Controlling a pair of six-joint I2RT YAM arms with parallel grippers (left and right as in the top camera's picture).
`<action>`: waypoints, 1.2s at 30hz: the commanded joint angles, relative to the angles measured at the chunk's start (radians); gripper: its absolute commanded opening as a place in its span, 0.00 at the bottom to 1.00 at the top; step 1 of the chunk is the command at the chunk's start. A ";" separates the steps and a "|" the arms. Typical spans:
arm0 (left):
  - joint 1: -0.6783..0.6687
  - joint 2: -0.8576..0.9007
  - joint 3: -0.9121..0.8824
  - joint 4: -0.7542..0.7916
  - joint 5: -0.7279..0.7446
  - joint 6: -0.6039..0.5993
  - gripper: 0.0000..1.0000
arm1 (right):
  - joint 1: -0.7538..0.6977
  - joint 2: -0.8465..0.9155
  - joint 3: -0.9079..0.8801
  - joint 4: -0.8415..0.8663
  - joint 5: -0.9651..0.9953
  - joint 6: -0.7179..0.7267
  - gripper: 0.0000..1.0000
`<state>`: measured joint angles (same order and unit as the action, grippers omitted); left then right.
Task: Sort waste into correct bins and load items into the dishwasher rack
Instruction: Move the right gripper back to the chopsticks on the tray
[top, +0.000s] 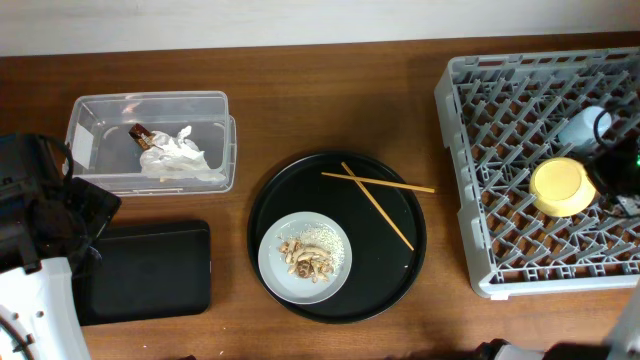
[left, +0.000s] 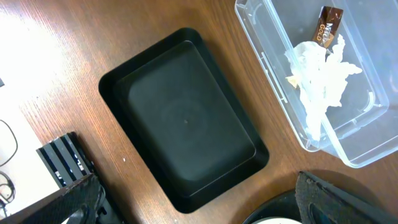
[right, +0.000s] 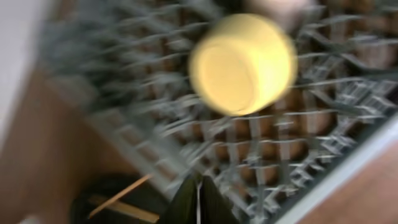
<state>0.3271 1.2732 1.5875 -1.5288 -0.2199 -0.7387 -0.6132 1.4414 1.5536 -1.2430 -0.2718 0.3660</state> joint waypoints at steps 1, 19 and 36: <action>0.005 -0.010 -0.002 -0.002 -0.004 -0.009 0.99 | 0.066 -0.079 0.003 -0.039 -0.257 -0.194 0.42; 0.005 -0.010 -0.002 -0.002 -0.004 -0.009 0.99 | 0.899 0.204 0.002 0.135 0.313 -0.296 0.99; 0.005 -0.010 -0.002 -0.002 -0.004 -0.009 0.99 | 0.971 0.578 0.002 0.280 0.437 -0.702 0.71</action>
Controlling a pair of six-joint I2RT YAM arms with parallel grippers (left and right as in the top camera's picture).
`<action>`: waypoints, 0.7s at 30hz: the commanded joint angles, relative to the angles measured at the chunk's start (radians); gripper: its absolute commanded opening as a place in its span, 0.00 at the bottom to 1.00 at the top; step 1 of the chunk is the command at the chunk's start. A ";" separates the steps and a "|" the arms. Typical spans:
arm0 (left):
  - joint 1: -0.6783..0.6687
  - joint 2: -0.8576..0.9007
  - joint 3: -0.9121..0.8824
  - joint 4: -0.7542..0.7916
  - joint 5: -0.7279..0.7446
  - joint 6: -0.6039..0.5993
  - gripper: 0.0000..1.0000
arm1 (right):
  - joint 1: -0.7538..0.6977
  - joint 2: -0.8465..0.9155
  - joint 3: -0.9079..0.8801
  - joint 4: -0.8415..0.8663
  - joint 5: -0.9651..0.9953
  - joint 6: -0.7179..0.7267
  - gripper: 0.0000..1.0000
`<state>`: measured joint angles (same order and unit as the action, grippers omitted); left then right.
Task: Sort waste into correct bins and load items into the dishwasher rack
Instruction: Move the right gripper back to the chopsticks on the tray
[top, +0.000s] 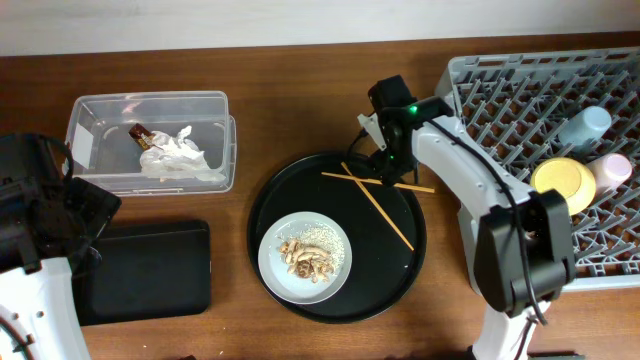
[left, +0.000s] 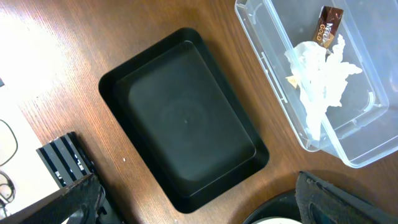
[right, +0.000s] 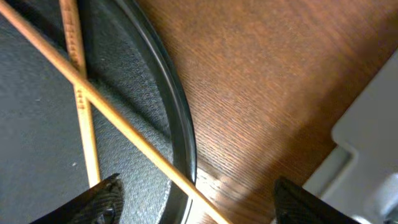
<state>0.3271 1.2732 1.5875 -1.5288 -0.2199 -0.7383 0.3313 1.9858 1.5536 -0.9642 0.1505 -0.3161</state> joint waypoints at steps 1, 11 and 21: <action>0.005 -0.010 -0.002 -0.002 -0.004 -0.010 0.99 | 0.035 0.037 0.002 0.002 0.015 -0.021 0.71; 0.005 -0.010 -0.002 -0.002 -0.004 -0.009 0.99 | 0.100 0.069 0.002 0.030 0.019 -0.073 0.47; 0.005 -0.010 -0.002 -0.002 -0.004 -0.010 0.99 | 0.109 0.099 -0.002 0.012 0.019 -0.083 0.45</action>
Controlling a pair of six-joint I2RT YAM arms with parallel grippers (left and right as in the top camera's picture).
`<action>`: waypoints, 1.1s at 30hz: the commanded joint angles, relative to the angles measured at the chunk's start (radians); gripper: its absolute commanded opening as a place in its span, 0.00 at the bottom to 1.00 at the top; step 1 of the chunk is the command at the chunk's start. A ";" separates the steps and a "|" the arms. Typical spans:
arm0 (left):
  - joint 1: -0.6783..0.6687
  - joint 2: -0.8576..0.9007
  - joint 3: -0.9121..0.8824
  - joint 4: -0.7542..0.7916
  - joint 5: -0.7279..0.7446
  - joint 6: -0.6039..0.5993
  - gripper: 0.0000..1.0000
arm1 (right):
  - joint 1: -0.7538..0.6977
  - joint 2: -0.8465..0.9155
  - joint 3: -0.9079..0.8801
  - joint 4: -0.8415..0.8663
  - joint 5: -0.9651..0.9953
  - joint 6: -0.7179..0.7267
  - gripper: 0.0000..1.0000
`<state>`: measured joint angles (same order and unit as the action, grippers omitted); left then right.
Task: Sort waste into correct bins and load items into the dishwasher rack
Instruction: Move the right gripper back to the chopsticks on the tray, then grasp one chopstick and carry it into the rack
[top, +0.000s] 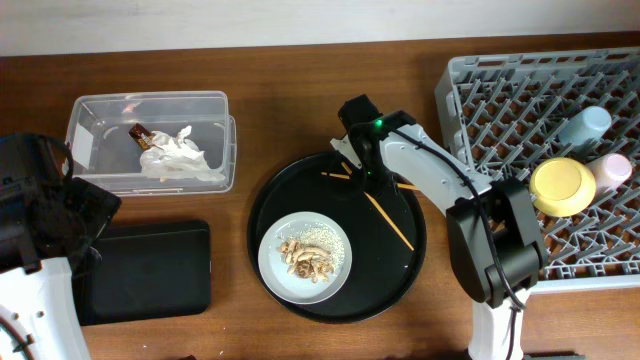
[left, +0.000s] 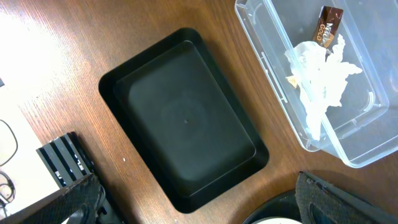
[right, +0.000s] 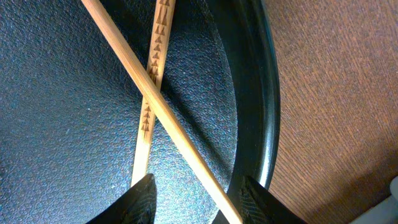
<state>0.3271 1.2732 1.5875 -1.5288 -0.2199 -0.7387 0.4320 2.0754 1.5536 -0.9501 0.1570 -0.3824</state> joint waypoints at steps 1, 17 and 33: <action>0.005 -0.010 -0.002 -0.002 -0.004 -0.009 0.99 | 0.006 0.009 -0.004 0.000 0.012 -0.026 0.45; 0.005 -0.010 -0.002 -0.002 -0.004 -0.009 0.99 | 0.006 0.009 -0.094 0.035 0.013 -0.025 0.41; 0.005 -0.010 -0.002 -0.001 -0.004 -0.009 0.99 | 0.006 0.007 -0.085 -0.034 0.007 0.062 0.08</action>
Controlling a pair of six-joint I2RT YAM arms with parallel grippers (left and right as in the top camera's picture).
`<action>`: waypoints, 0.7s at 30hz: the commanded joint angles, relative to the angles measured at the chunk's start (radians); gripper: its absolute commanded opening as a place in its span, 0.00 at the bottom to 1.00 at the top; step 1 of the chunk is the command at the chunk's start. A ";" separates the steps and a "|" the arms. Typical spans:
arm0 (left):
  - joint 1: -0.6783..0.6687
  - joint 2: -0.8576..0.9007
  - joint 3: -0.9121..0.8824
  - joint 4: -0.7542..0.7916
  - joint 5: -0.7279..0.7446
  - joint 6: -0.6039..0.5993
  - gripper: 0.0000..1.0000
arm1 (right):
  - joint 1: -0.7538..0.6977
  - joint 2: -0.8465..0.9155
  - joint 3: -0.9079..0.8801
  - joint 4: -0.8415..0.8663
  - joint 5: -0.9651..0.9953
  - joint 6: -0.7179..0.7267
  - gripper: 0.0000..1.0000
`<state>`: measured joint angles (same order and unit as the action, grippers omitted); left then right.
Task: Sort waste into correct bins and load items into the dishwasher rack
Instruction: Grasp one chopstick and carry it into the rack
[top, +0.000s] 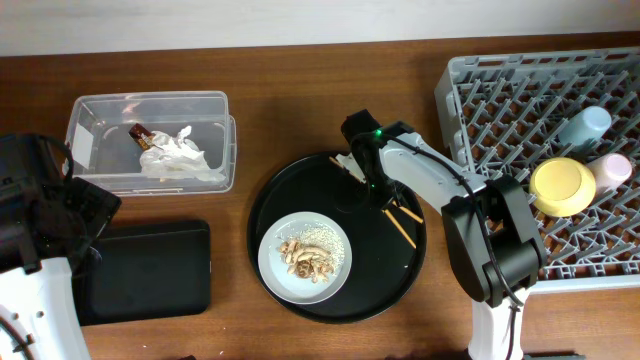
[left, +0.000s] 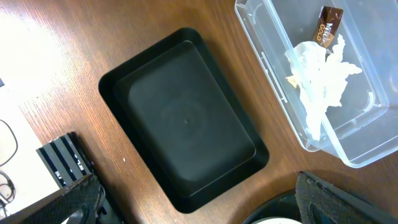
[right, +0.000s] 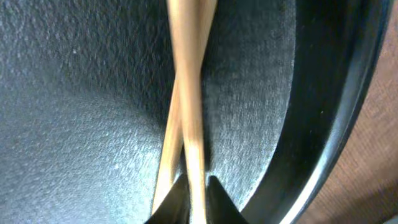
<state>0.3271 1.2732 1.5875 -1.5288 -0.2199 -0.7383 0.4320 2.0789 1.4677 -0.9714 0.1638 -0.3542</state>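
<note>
Two wooden chopsticks (right: 185, 74) lie almost side by side on the round black tray (top: 268, 200). My right gripper (right: 198, 200) is down on the tray and shut on one of them; the other runs just left of its fingers. From overhead, the right gripper (top: 376, 182) sits at the tray's back, with the chopsticks (top: 403, 222) sticking out front-right. A white plate (top: 336, 270) with food scraps rests on the tray's front. My left gripper (left: 199, 211) hangs open over the table by the black bin (left: 186, 124), holding nothing.
A clear bin (top: 95, 110) at the back left holds a wrapper (top: 142, 135) and crumpled tissue (top: 180, 155). The grey dishwasher rack (top: 480, 120) on the right holds a yellow cup (top: 562, 186), a pink cup (top: 610, 168) and a blue cup (top: 585, 125).
My right gripper was open astride the crossed chopsticks; now it is lower and shut on one. The chopsticks have swung from a wide cross to nearly parallel. The left arm is unchanged.
My right gripper was first over the rack beside the yellow cup. Then it was open at the tray's back rim above the crossed chopsticks, then lower, astride their crossing. Now it is shut on a chopstick on the tray. The left arm stayed still throughout.
</note>
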 joint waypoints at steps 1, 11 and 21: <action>0.005 -0.010 -0.002 -0.002 -0.004 -0.009 0.99 | 0.006 0.003 0.007 -0.020 0.000 0.049 0.08; 0.005 -0.010 -0.002 -0.002 -0.004 -0.009 0.99 | 0.006 -0.028 0.209 -0.216 -0.082 0.056 0.04; 0.005 -0.010 -0.002 -0.002 -0.004 -0.010 0.99 | -0.203 -0.146 0.437 -0.263 -0.085 0.196 0.04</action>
<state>0.3271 1.2732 1.5875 -1.5288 -0.2203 -0.7387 0.3397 2.0155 1.8320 -1.2282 0.0792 -0.2543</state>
